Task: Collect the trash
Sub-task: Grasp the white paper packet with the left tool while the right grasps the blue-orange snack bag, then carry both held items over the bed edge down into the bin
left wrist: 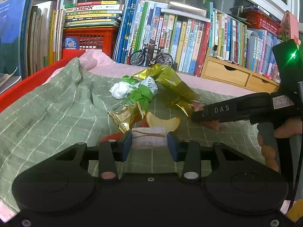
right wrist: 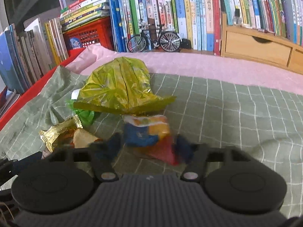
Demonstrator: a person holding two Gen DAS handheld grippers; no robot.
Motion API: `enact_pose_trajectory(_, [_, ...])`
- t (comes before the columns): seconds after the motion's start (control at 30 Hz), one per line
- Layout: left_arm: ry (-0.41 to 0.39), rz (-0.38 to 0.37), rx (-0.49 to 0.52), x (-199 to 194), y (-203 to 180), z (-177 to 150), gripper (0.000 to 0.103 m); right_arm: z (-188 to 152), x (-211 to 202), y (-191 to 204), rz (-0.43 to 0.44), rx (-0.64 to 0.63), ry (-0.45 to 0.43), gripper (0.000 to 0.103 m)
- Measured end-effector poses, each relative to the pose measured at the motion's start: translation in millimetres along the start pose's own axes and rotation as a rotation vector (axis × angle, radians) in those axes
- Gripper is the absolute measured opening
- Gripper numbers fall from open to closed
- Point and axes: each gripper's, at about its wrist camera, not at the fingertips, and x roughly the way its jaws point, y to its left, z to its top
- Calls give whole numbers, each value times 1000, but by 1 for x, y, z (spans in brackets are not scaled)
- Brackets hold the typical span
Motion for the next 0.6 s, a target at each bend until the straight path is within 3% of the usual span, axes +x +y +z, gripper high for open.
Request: enact_pose_trajectory(0.6, [-3, -39, 22, -28, -19, -4, 39, -30, -75, -7, 8, -29, -73, 48])
